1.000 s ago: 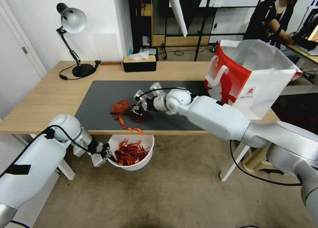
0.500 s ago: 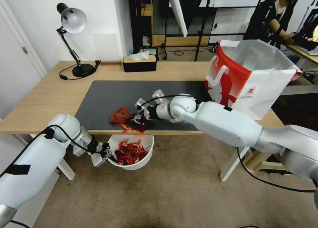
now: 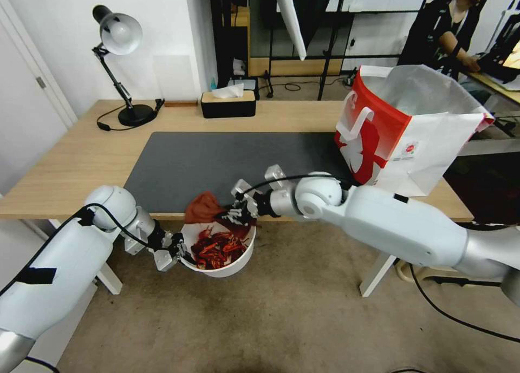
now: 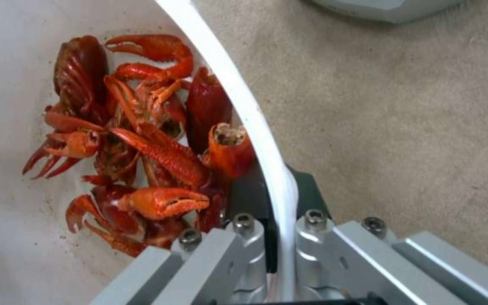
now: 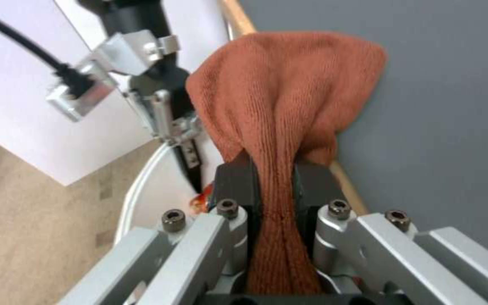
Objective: Sweep shrimp from table into container with towel, then put container into takeout bag.
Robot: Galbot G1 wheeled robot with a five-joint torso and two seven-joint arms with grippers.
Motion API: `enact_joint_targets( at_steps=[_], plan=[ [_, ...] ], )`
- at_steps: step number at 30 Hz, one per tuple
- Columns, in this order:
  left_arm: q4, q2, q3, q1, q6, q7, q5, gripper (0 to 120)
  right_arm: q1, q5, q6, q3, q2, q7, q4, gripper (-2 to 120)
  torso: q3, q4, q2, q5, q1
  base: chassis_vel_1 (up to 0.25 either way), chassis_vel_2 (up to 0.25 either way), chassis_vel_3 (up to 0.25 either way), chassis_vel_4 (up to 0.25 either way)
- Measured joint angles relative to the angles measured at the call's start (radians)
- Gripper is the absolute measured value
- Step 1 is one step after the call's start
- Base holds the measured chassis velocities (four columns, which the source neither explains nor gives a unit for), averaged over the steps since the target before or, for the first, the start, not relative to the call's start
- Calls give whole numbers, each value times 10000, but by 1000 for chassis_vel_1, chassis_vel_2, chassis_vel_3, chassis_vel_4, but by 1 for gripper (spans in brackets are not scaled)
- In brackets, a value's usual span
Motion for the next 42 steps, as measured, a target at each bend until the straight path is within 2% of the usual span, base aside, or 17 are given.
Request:
enact_joint_targets(
  at_steps=[12, 15, 18, 24, 26, 28, 30, 32, 33, 37, 42],
  plan=[
    [-87, -75, -1, 149, 7, 1, 92, 0, -820, 424, 373, 833, -470, -76, 860, 8, 0, 1, 0, -1, 0, 0, 0, 0, 0],
    [-129, -73, -32, 224, 11, 1, 94, 0, -1096, 845, 547, 1097, -562, -74, 992, 8, 0, 2, 0, -2, -1, 0, 0, 0, 0],
    [-169, -71, -74, 302, 14, 2, 94, 0, -1756, 1885, 699, 1736, -675, 226, 1278, 8, 0, 2, 0, -4, 0, 0, 0, 0, 0],
    [-213, -49, -110, 382, 15, 2, 93, 0, -2642, 2383, 993, 2597, -757, 570, 1577, 8, 0, 0, 0, -1, -1, 0, 0, 0, 0],
    [-273, -57, -117, 451, 17, 2, 92, 0, -3127, 2467, 1403, 3236, -782, 998, 1815, 8, 1, 1, 0, -2, -1, 0, 0, 0, 0],
    [-290, -61, -118, 468, 18, 2, 93, 0, -3215, 2474, 1548, 3350, -790, 1117, 1851, 8, 1, 1, 0, -2, -1, 0, 0, 0, 0],
    [-337, -73, -123, 521, 19, 2, 94, 0, -3531, 2472, 2228, 3822, -843, 1593, 1933, 8, 1, 1, 0, -3, -1, 0, 0, 0, 0],
    [-354, -78, -124, 540, 19, 2, 94, 0, -3635, 2456, 2422, 4003, -846, 1805, 1954, 8, 1, 0, 0, -3, -1, 0, 0, 0, 0],
    [-402, -85, -129, 578, 19, 2, 95, 0, -3818, 2414, 2703, 4326, -853, 2317, 2008, 8, 1, 1, 0, -1, -1, 0, 0, 0, 0],
    [-557, -91, -131, 669, 19, 2, 93, 0, -4250, 2283, 2946, 5177, -1039, 3003, 2119, 8, 1, 2, 0, -2, -1, 0, 0, 0, 0],
    [-671, -97, -52, 674, 19, 2, 81, 0, -4886, 1964, 2979, 6048, -1446, 3285, 2198, 8, 1, 6, 0, 0, 0, 0, 0, 0, 0]
  ],
)
